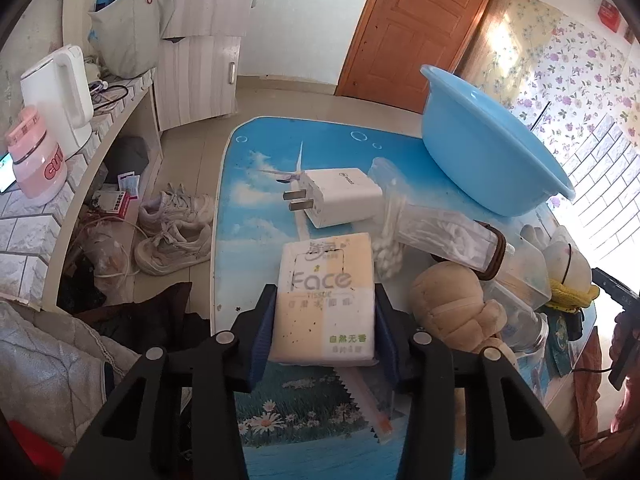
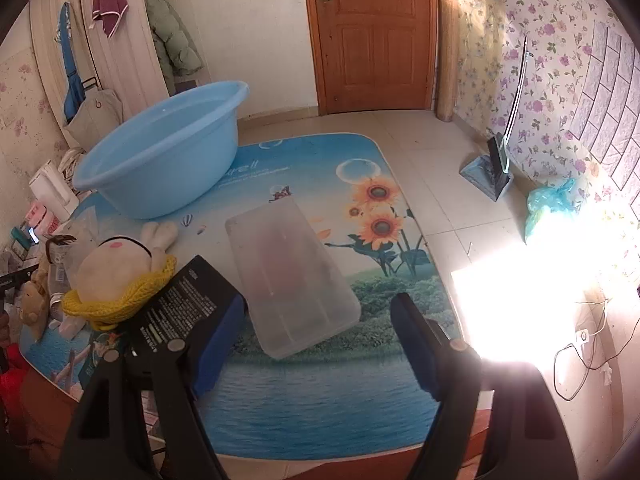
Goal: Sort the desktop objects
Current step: 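Carry the Face tissue pack into the blue basin with left tool while right tool carries clear plastic box there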
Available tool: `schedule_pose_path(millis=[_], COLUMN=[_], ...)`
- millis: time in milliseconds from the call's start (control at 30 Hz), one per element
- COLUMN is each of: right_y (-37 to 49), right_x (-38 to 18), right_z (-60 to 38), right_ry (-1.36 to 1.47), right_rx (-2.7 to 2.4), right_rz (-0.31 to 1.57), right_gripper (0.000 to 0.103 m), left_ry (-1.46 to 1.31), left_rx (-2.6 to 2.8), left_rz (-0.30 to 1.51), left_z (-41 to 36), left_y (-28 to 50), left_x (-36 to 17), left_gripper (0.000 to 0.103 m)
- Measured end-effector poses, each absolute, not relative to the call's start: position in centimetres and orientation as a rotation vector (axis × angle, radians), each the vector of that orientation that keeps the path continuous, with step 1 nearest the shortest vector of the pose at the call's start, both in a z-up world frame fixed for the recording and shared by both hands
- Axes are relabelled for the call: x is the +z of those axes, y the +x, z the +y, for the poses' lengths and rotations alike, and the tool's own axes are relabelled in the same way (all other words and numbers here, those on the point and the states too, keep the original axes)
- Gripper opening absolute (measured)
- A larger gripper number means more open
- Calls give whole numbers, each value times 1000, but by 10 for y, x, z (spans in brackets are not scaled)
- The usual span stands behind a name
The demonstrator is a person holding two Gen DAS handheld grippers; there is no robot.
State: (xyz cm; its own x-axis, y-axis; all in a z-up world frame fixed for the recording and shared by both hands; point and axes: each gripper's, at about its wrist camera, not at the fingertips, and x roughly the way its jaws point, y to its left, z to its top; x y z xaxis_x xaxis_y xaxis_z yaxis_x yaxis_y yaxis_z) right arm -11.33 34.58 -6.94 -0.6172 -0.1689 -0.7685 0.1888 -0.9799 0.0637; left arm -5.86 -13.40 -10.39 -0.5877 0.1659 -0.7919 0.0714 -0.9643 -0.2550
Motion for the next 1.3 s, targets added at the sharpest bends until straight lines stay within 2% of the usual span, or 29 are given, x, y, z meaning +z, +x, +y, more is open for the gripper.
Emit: schedule_pose_path(millis=[200,267,333,600,667,733,933,1000,1300], right_y=[-123,-126,-126,-117,-114,-113,-112,-116,-107], right_x=[-79,-83,-82,-77,-78,-79,-86,-88,-49], right_z=[337,335,334,353,354,351,330,331,345], right_ry=[1270,1272,1267,1282,1302,1305,1295,1306,1134], right_rx=[-2611,-2598,-2614,-2704,-2681,-2648,-2627,-2627,-2731], right_rz=[72,84,78,48,28,34,188,165,20], right_gripper=[76,70,68,67,67,67,66,60,60], left_ry=[-1426,-1439,-1454,-1475,-1476,-1465,-1412,-1392,-1237], left_rx=[2757,2774,2788,2811,2817,2822,2841,2852,2882], left_rz=[-347,-321,-299,-293,-275,-271,-257,-259,-218], left_z=[-132,-131,-131,-131,-129,-129,-129,-130,-106], left_y=[-53,-51,-52,-54,-55,-54,-51,-51,-59], left_x=[-101,-101,-102,-107,-107,-106,-95,-87,-39], left_gripper=[43,44,45,53,53,49,47,47,47])
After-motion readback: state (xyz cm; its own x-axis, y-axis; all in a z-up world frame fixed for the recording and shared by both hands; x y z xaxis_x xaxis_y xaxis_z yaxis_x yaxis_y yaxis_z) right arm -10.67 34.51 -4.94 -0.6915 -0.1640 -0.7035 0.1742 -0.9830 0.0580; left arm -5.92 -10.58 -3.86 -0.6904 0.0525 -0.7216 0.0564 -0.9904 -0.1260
